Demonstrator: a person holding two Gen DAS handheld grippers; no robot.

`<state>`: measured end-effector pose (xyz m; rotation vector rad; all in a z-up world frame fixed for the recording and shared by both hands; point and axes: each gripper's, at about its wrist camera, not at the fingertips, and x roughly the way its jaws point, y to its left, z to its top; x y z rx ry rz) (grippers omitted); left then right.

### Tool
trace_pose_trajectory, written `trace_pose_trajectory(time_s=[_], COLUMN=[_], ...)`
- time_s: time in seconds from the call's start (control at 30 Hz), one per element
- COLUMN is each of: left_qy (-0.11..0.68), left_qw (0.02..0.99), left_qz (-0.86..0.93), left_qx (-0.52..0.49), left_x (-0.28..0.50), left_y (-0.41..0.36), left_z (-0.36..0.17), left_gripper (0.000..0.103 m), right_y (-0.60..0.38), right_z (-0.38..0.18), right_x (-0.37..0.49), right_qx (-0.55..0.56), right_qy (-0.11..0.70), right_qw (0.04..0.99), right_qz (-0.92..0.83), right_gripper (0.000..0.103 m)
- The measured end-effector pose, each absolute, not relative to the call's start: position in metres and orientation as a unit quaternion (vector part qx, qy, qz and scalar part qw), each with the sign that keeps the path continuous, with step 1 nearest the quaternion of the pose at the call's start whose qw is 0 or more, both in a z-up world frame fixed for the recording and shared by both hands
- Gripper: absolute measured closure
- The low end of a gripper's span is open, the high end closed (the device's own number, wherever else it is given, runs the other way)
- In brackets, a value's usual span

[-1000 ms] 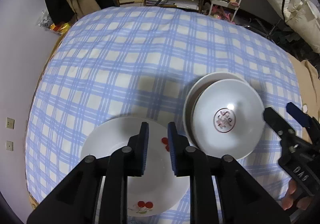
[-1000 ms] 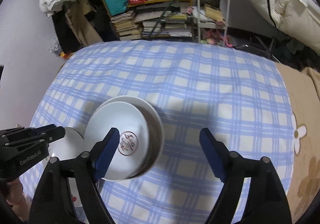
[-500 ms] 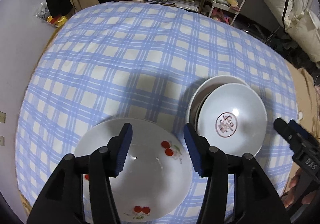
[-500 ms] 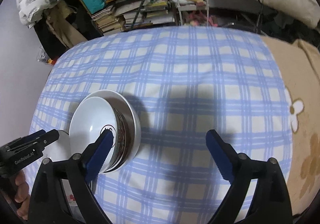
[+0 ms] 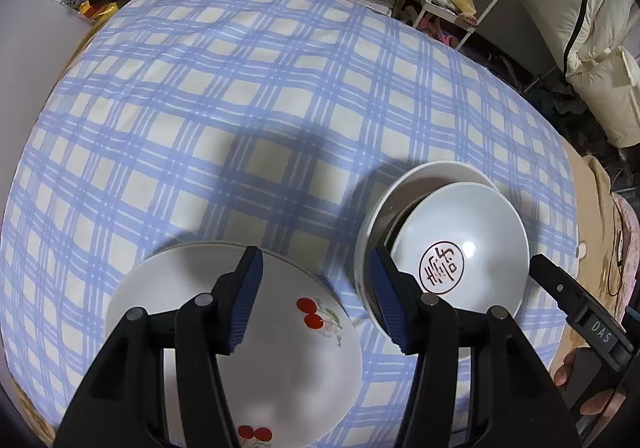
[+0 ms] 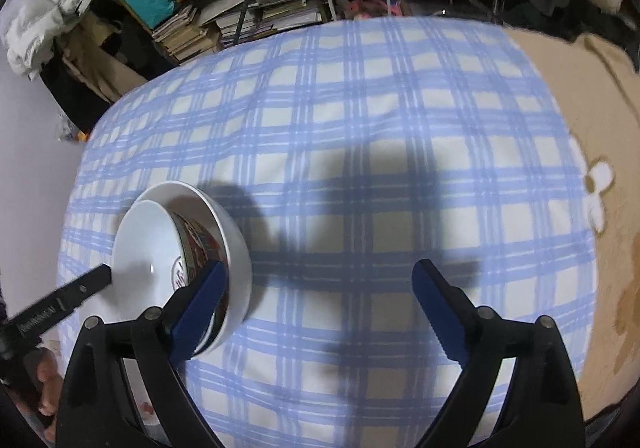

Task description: Organize plates and bowls

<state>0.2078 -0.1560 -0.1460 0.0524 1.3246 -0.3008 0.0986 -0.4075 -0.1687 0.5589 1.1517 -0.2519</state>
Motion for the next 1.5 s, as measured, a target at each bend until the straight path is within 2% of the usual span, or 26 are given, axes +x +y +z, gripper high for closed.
trace_pose_trajectory(time_s=[0.43, 0.8, 0.87, 0.97, 1.03, 1.17, 1.2, 1.27, 1.3, 1.33, 1.37, 1.4, 1.43, 1.5], left_qy=[0.616, 0.612, 0.61, 0.6, 0.592, 0.592, 0.593, 0.593, 0.595, 0.597, 0.598, 0.599, 0.598, 0.596], left_qw=[0.775, 0.778, 0.779, 0.784, 0.787, 0.786, 0.785, 0.783, 0.78, 0.776, 0.774, 0.772, 0.771, 0.772], left_qz=[-0.138, -0.131, -0.13, -0.129, -0.134, -0.139, -0.139, -0.146, -0.153, -0.16, -0.164, -0.165, -0.165, -0.16], left_qx=[0.033, 0.057, 0.063, 0.091, 0.107, 0.111, 0.112, 0.118, 0.122, 0.126, 0.13, 0.137, 0.143, 0.154], left_x=[0.213, 0.211, 0.21, 0.208, 0.205, 0.204, 0.204, 0.203, 0.203, 0.202, 0.202, 0.2, 0.199, 0.199], left_y=[-0.162, -0.167, -0.169, -0.176, -0.181, -0.185, -0.186, -0.189, -0.191, -0.194, -0.197, -0.201, -0.204, -0.207], left_z=[-0.152, -0.155, -0.154, -0.154, -0.153, -0.153, -0.153, -0.153, -0.154, -0.155, -0.155, -0.155, -0.155, -0.155], left_gripper=[0.049, 0.048, 0.048, 0.05, 0.057, 0.066, 0.068, 0.077, 0.085, 0.093, 0.096, 0.099, 0.1, 0.1], right_y=[-0.406, -0.407, -0.403, -0.397, -0.395, -0.394, -0.394, -0.393, -0.392, -0.389, -0.388, -0.386, -0.384, -0.38], right_z=[-0.19, -0.192, -0.193, -0.194, -0.194, -0.196, -0.197, -0.197, -0.197, -0.196, -0.196, -0.195, -0.194, -0.191], right_x=[0.106, 0.105, 0.106, 0.109, 0.111, 0.112, 0.112, 0.113, 0.113, 0.113, 0.113, 0.114, 0.114, 0.116], right_qx=[0.315, 0.311, 0.295, 0.286, 0.284, 0.291, 0.296, 0.308, 0.307, 0.304, 0.304, 0.306, 0.307, 0.303], right_qy=[0.555, 0.562, 0.57, 0.572, 0.573, 0.573, 0.572, 0.569, 0.569, 0.569, 0.569, 0.568, 0.567, 0.564], right_qw=[0.764, 0.76, 0.76, 0.764, 0.764, 0.761, 0.761, 0.759, 0.759, 0.76, 0.76, 0.761, 0.761, 0.766], right_qz=[-0.092, -0.1, -0.102, -0.091, -0.086, -0.088, -0.085, -0.078, -0.079, -0.079, -0.076, -0.072, -0.069, -0.061], right_gripper=[0.005, 0.005, 0.007, 0.016, 0.021, 0.025, 0.029, 0.035, 0.036, 0.041, 0.045, 0.055, 0.065, 0.071])
